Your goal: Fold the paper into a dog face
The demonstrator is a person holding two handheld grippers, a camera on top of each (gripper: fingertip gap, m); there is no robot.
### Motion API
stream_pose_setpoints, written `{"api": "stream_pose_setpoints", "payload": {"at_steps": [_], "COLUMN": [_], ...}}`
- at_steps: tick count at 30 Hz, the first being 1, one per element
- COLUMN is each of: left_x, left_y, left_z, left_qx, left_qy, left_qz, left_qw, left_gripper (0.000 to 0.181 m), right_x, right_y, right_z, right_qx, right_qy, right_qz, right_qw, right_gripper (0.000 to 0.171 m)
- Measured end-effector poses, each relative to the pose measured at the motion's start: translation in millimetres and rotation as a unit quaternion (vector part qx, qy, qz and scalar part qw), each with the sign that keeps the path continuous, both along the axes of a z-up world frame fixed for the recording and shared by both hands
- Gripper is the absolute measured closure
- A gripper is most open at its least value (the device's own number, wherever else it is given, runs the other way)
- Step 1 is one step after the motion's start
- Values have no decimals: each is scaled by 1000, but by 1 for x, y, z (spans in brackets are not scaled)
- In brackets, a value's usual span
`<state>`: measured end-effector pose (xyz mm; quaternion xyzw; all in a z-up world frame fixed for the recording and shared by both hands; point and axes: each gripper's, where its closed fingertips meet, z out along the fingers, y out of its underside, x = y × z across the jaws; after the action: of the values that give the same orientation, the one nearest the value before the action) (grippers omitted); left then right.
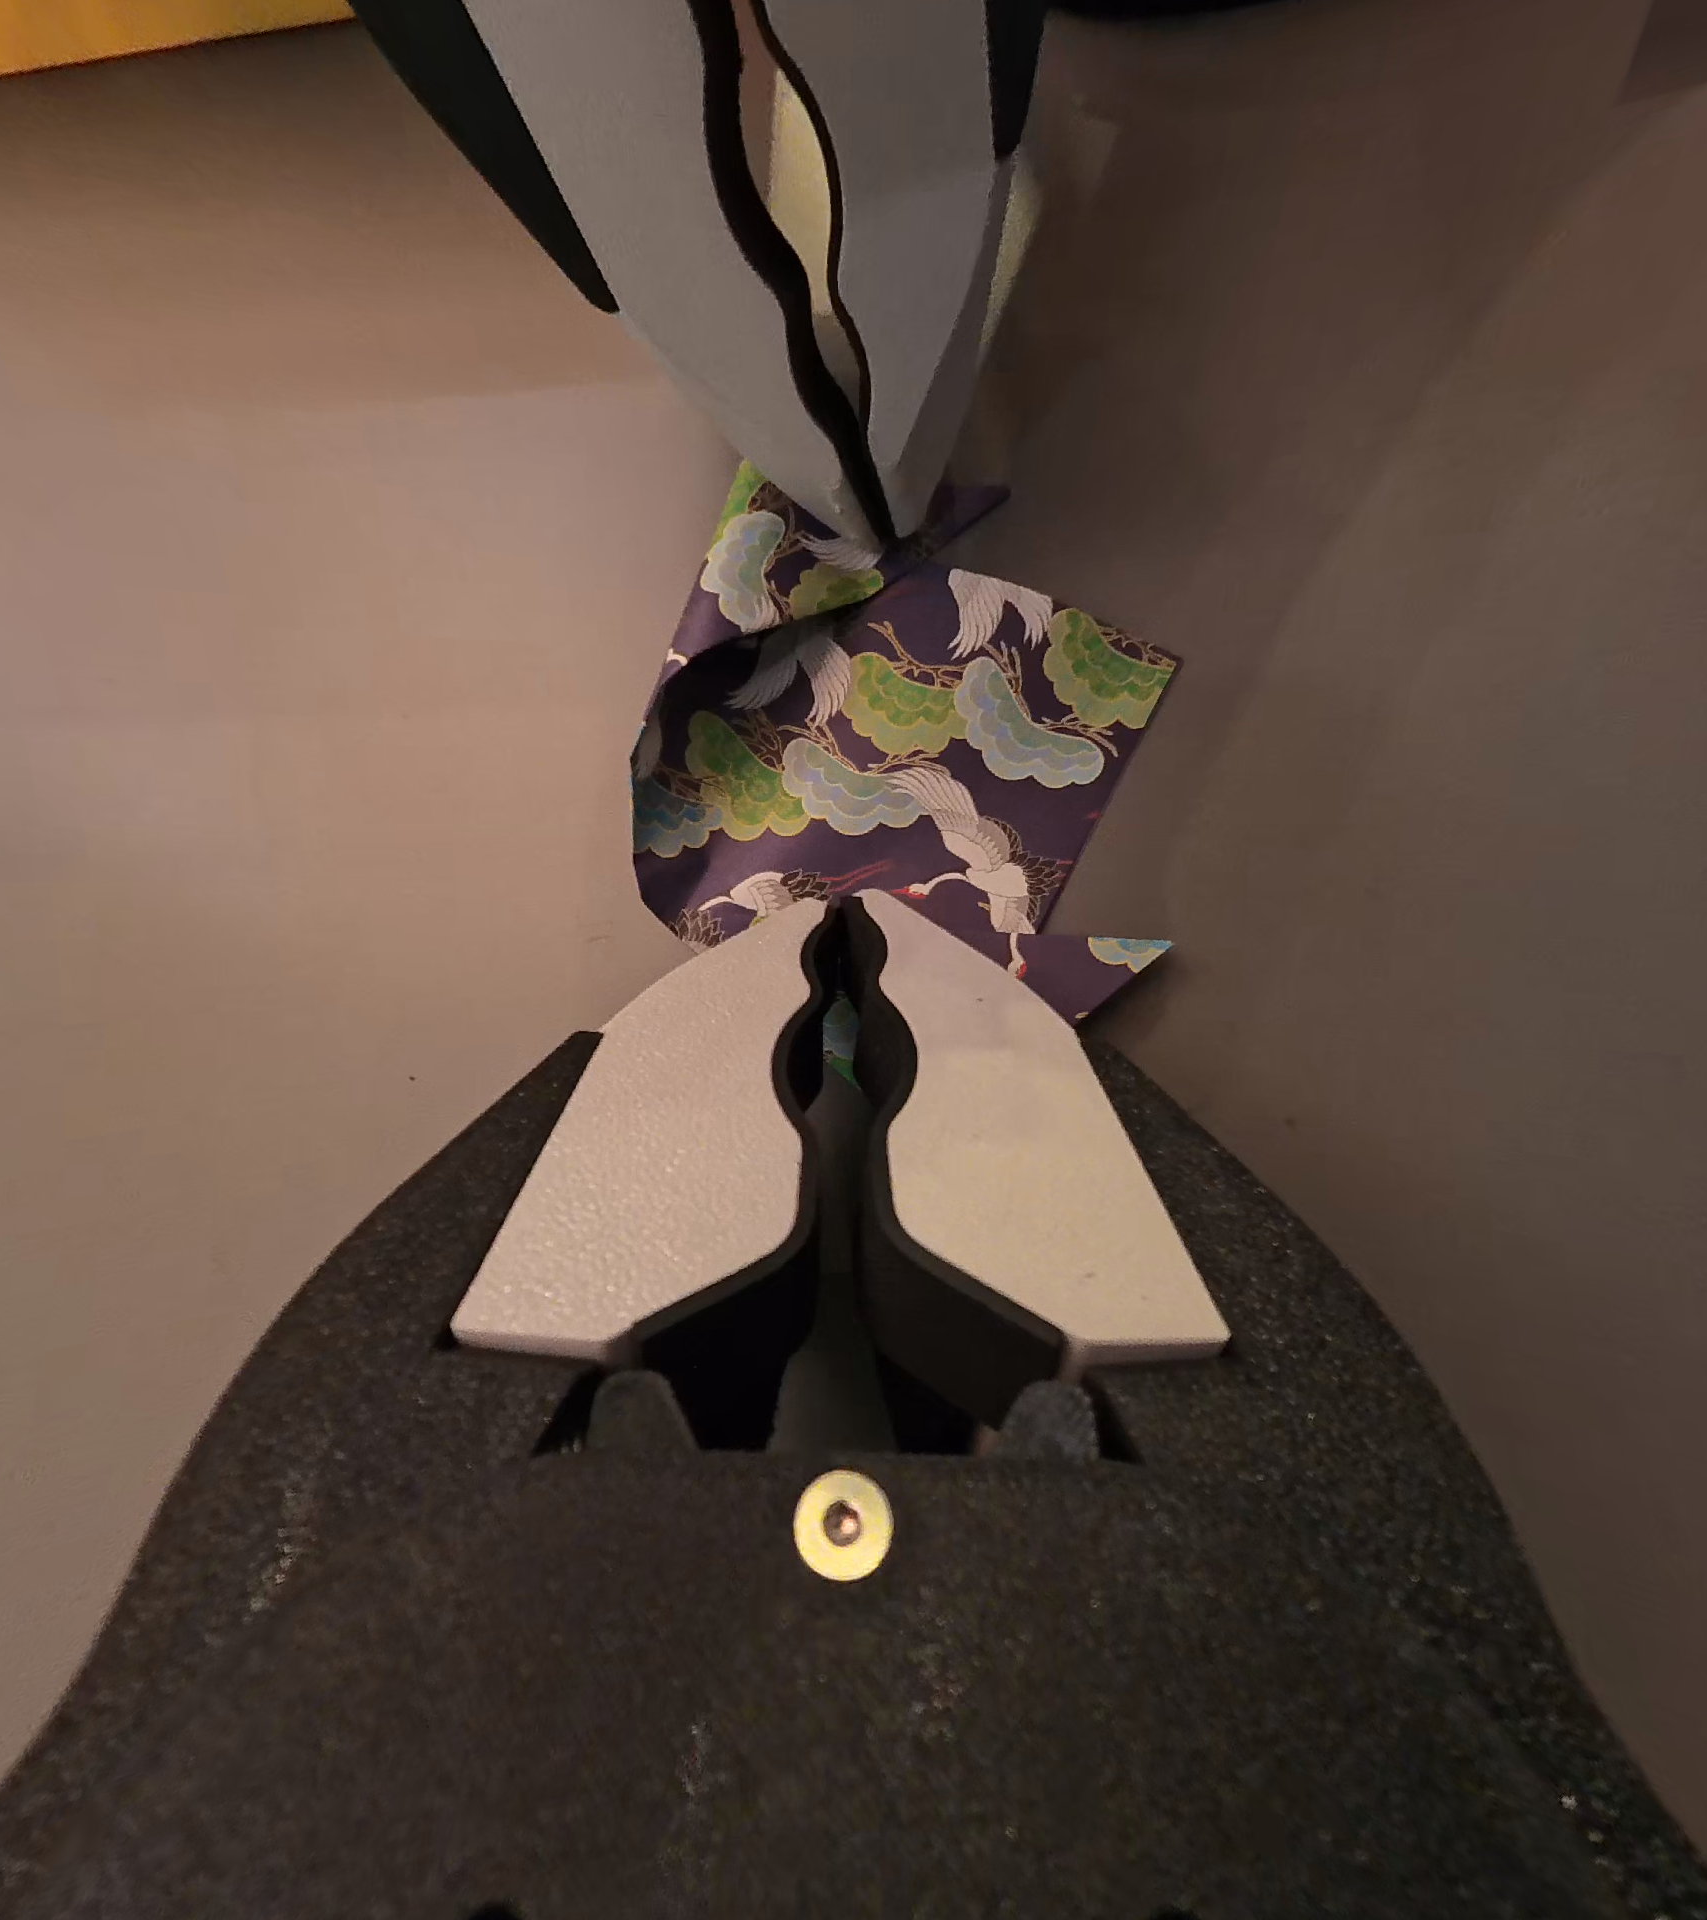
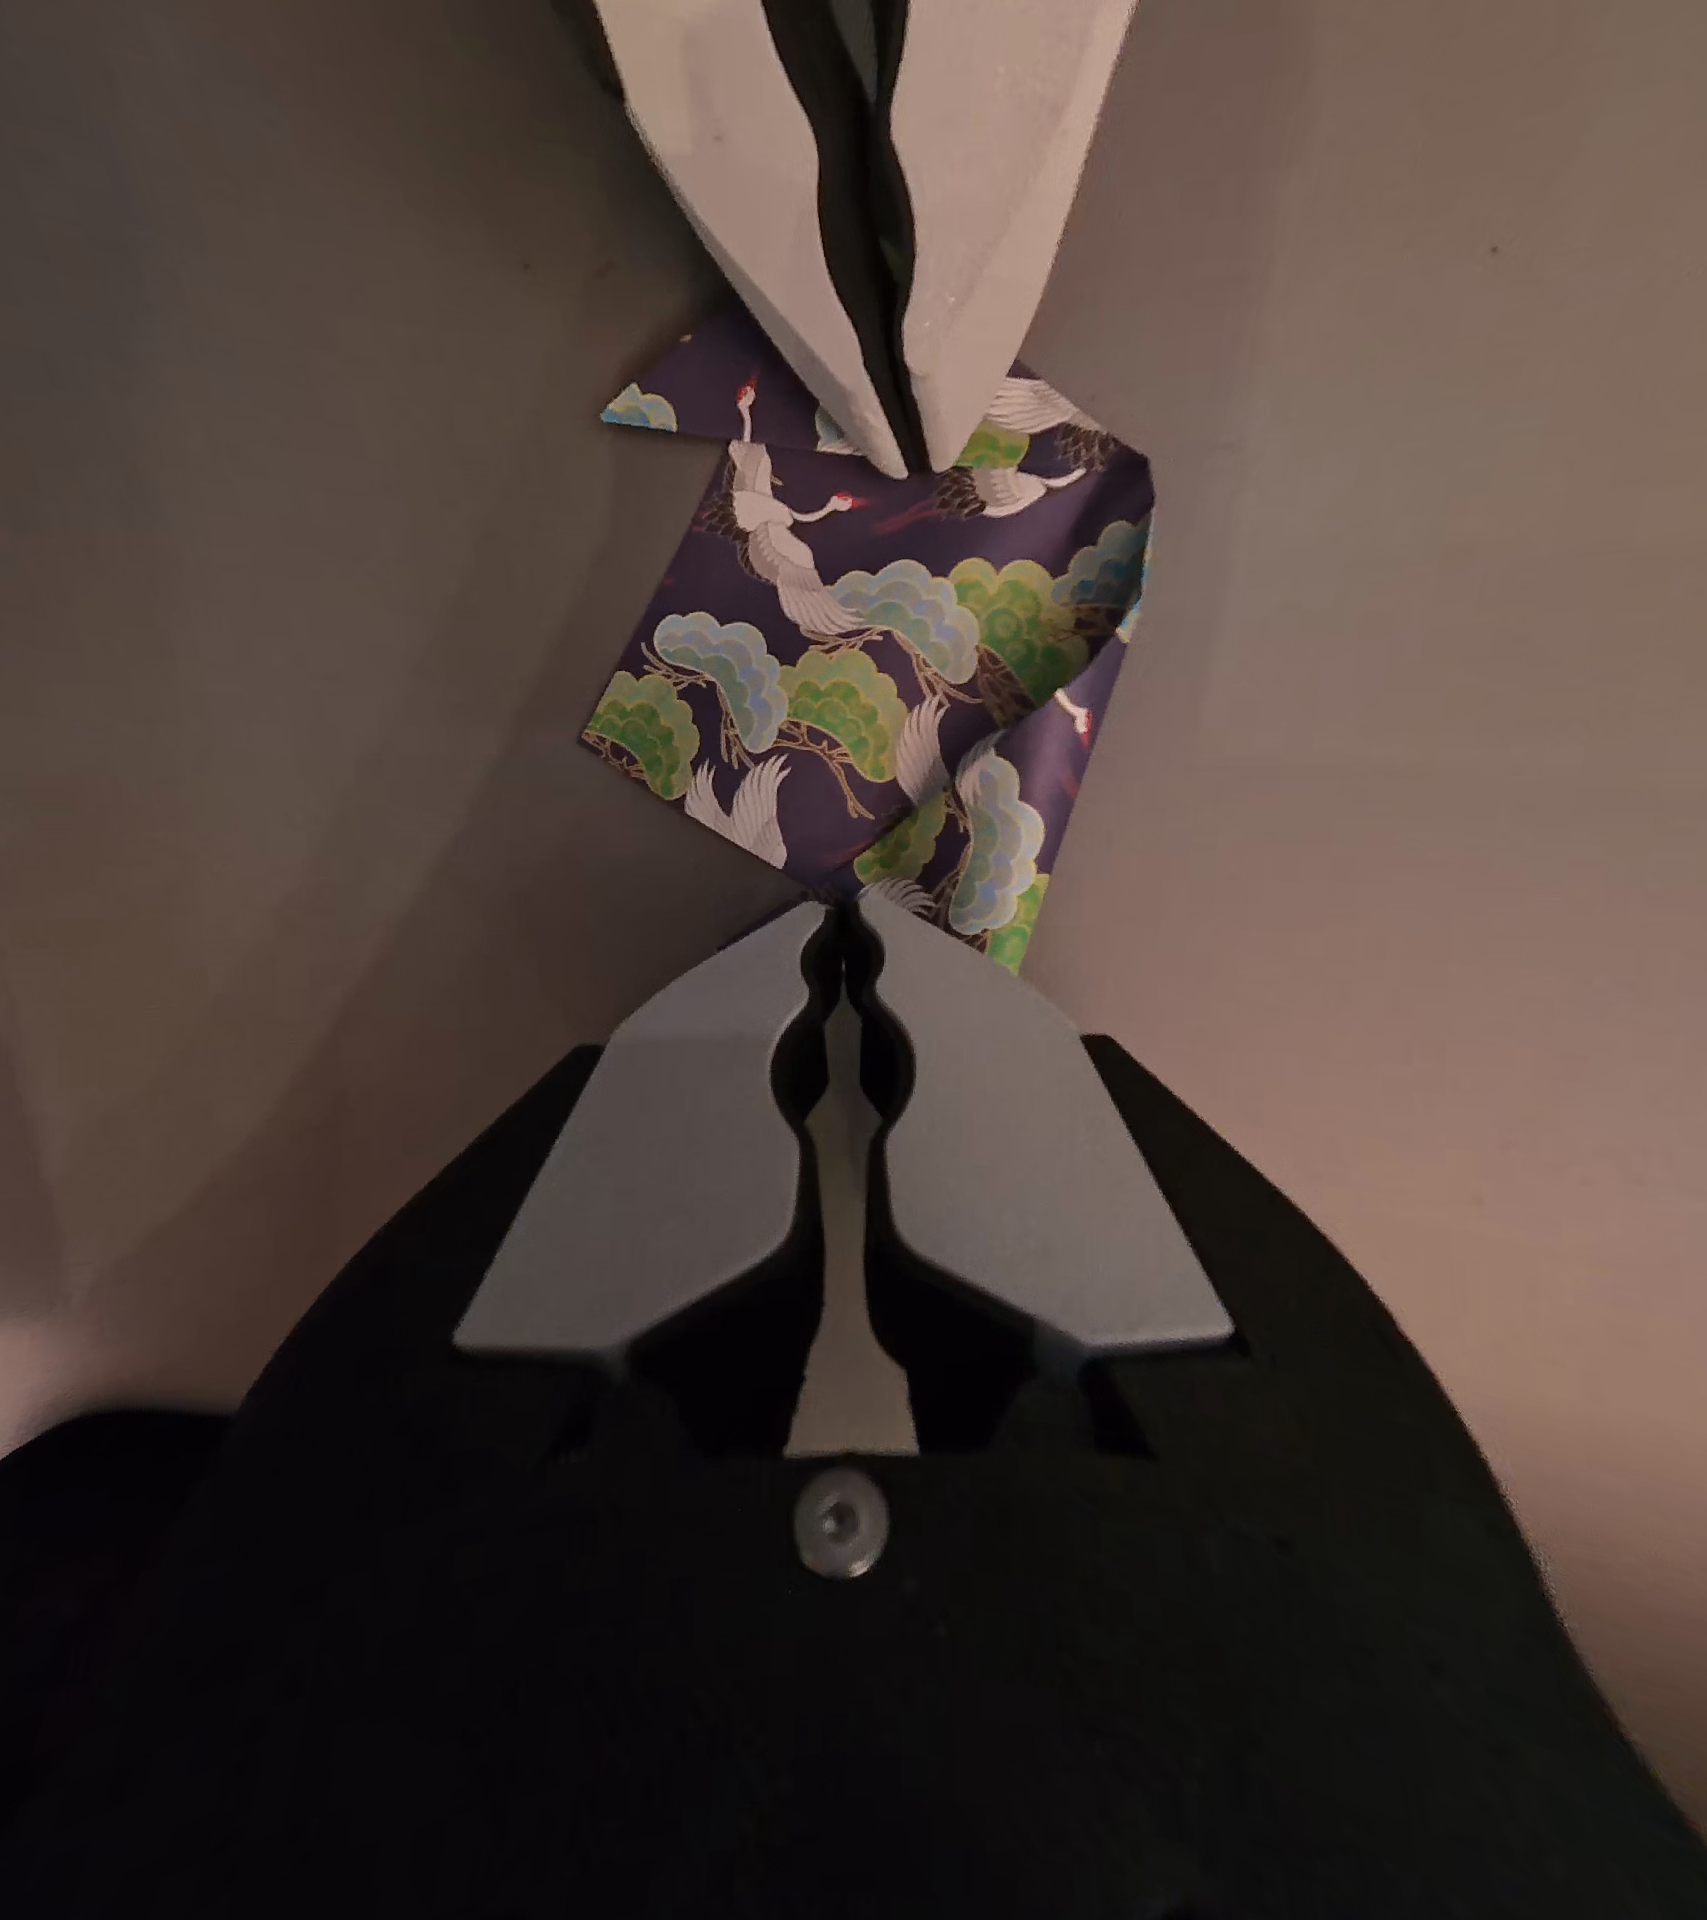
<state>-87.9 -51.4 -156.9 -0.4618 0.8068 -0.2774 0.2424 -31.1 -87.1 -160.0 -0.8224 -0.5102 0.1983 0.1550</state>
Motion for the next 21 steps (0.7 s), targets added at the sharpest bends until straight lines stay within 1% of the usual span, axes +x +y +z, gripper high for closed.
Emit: {"api": "stream_pose_setpoints", "payload": {"at_steps": [4,9,15,21], "left_x": [0,1,1,1], "left_y": [0,-1,-1,-1], "left_z": [0,1,1,0], "left_qx": [-8,-24,-8,43], "left_qy": [1,3,1,-3], "left_qz": [2,5,1,-8], "left_qw": [1000,1000,1000,999], "left_gripper": [181,181,181,181], "right_x": [0,0,0,0], "right_y": [0,0,0,0], "right_z": [0,0,0,0], "right_qx": [-19,-21,-30,-55], "right_qy": [11,8,7,8], "right_qz": [-15,-21,-30,-51], "right_qw": [1000,1000,999,997], "right_gripper": [169,168,168,168]}}
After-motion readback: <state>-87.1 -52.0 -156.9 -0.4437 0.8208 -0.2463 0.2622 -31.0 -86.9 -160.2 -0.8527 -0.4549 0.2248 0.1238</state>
